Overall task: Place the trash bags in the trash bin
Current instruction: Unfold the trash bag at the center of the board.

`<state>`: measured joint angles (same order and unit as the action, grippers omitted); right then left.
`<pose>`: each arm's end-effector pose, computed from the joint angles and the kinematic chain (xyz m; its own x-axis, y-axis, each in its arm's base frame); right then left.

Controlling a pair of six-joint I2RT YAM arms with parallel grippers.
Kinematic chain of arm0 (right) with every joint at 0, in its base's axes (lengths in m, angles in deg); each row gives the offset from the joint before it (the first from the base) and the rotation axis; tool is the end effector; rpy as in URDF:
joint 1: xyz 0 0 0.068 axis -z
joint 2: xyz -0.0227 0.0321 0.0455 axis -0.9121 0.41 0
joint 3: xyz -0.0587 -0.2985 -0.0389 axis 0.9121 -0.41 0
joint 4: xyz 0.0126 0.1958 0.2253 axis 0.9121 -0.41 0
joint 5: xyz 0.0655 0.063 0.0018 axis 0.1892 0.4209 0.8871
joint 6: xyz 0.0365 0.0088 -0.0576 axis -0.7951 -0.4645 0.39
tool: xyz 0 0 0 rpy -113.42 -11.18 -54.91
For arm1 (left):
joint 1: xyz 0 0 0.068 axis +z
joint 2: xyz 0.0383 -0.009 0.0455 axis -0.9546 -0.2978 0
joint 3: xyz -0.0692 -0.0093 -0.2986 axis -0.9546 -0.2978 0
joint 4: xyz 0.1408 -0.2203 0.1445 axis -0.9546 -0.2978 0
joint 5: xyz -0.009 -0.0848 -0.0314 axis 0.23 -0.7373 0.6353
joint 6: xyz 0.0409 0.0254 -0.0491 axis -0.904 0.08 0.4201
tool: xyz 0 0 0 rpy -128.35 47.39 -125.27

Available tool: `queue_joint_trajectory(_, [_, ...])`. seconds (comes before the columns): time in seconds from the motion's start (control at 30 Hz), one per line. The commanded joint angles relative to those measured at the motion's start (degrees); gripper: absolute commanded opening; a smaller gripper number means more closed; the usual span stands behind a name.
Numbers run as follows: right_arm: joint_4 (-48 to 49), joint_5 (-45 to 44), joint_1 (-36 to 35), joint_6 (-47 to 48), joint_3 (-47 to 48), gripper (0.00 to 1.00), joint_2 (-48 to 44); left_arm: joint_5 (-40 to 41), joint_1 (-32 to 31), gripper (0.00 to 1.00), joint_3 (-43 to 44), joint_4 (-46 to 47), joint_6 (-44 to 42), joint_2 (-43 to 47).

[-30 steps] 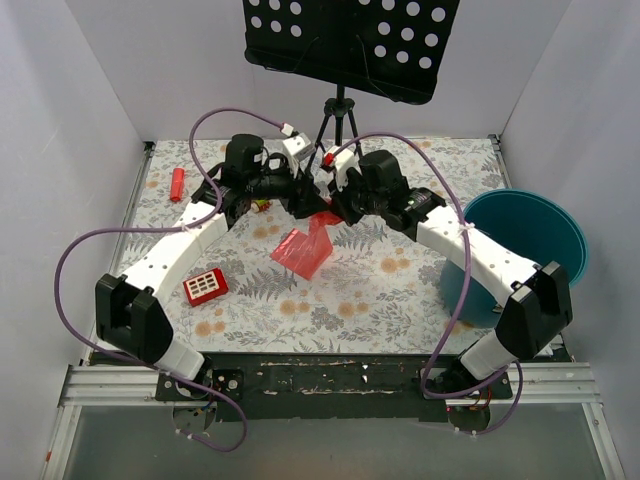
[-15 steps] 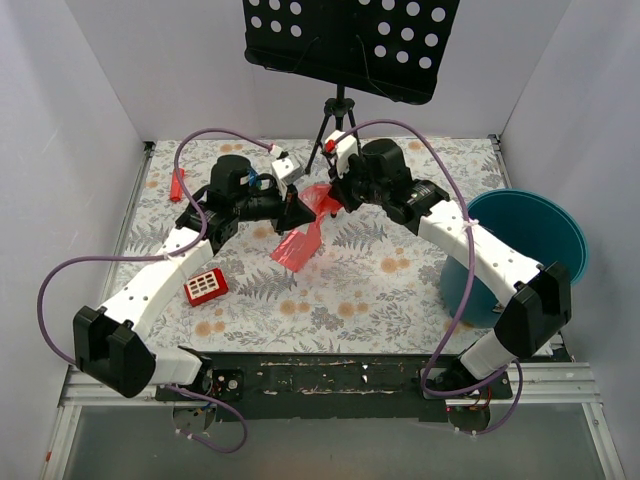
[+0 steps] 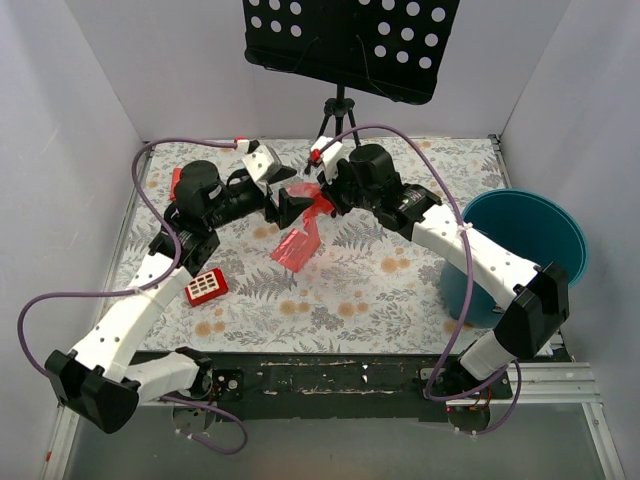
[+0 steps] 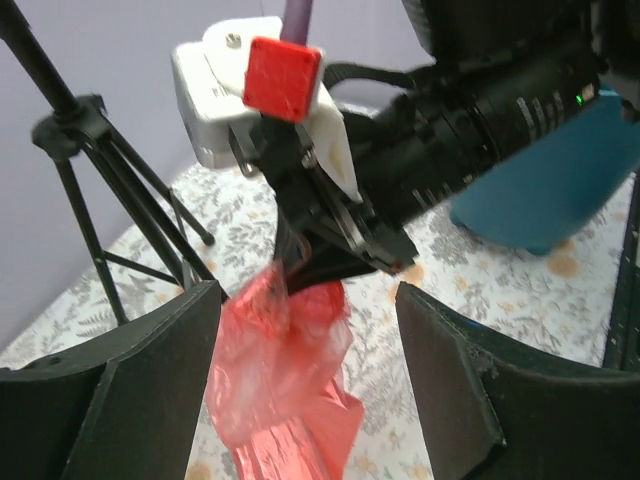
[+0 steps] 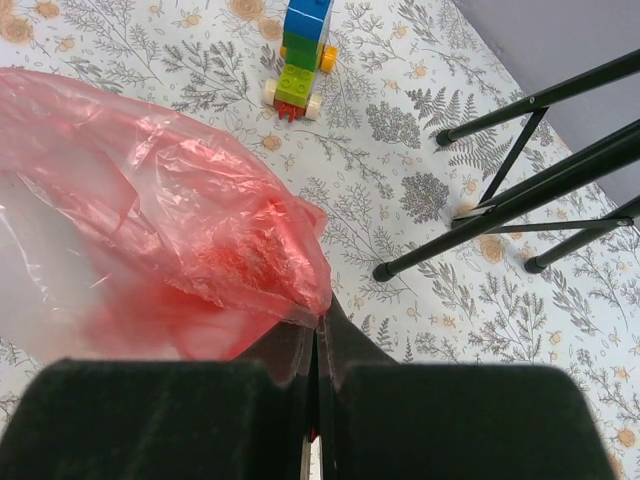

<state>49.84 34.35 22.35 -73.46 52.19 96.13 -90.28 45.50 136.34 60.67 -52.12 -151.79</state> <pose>0.3051 0.2916 0.3994 -0.0984 -0.4063 -0.9084 -0.7531 0.6271 -0.1989 0.2447 -0.1599 0.4430 -0.4962 -0.2048 -0.8437 0.7163 0.4525 -0.5311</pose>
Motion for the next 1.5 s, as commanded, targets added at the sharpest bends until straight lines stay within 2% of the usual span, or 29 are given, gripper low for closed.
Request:
queue_joint_trajectory(0.0, [2.65,-1.76,-0.77,1.0,3.24,0.01,0.13,5.02,-0.51,0.72,-0.56,5.76,-0.78,-2.06])
queue_joint_trajectory(0.13, [2.56,-3.52,-0.86,0.3,4.12,0.01,0.22,3.09,-0.59,0.72,-1.35,5.95,-5.42,-3.82])
queue_joint_trajectory(0.37, [2.3,0.08,-1.12,0.21,4.12,0.01,-0.48,12.4,-0.86,0.68,-2.32,9.72,-11.06,-6.72])
queue_joint_trajectory(0.57, [2.47,2.11,-1.74,0.3,3.07,0.01,-1.37,11.18,-0.86,0.68,-2.05,9.64,-10.71,-9.0])
queue_joint_trajectory(0.73, [2.91,0.71,-1.82,0.39,3.59,0.01,-1.72,9.15,-0.95,0.67,-3.37,8.15,-14.39,-10.15])
queue_joint_trajectory(0.8, [2.82,0.88,-1.91,0.48,3.77,0.01,-1.72,9.68,-0.95,0.59,-2.76,4.55,-16.41,-11.29])
queue_joint_trajectory(0.9, [2.74,1.23,-1.91,0.48,3.33,0.01,-1.89,14.49,-0.95,0.32,-0.22,-0.1,-17.39,-13.92])
queue_joint_trajectory(0.93, [2.74,1.23,-1.91,0.48,2.98,0.01,-2.07,15.73,-0.95,0.17,0.84,-1.86,-17.56,-14.8])
queue_joint_trajectory(1.0, [2.56,1.32,-1.91,0.48,2.54,0.01,-2.16,17.58,-0.95,0.0,2.42,-4.07,-17.74,-15.51])
queue_joint_trajectory(1.17, [3.44,-0.52,-1.82,-2.41,1.66,0.01,-1.02,14.96,-0.95,0.0,5.32,-4.69,-12.66,-12.09])
queue_joint_trajectory(1.23, [3.88,-0.36,-1.82,-5.14,2.62,0.29,0.38,13.03,-0.95,0.0,6.64,-5.74,-10.02,-10.6])
queue_joint_trajectory(1.3, [4.05,0.7,-1.91,-8.73,4.2,0.48,2.49,12.49,-0.95,0.0,7.43,-5.83,-7.82,-9.45])
queue_joint_trajectory(1.37, [4.05,2.1,-1.82,-11.29,5.52,0.56,4.6,12.84,-0.95,0.0,8.31,-5.83,-5.97,-8.57])
queue_joint_trajectory(1.47, [3.79,-0.34,-1.74,-14.63,6.67,0.57,7.15,14.07,-0.95,0.0,9.37,-6.09,-4.65,-7.43])
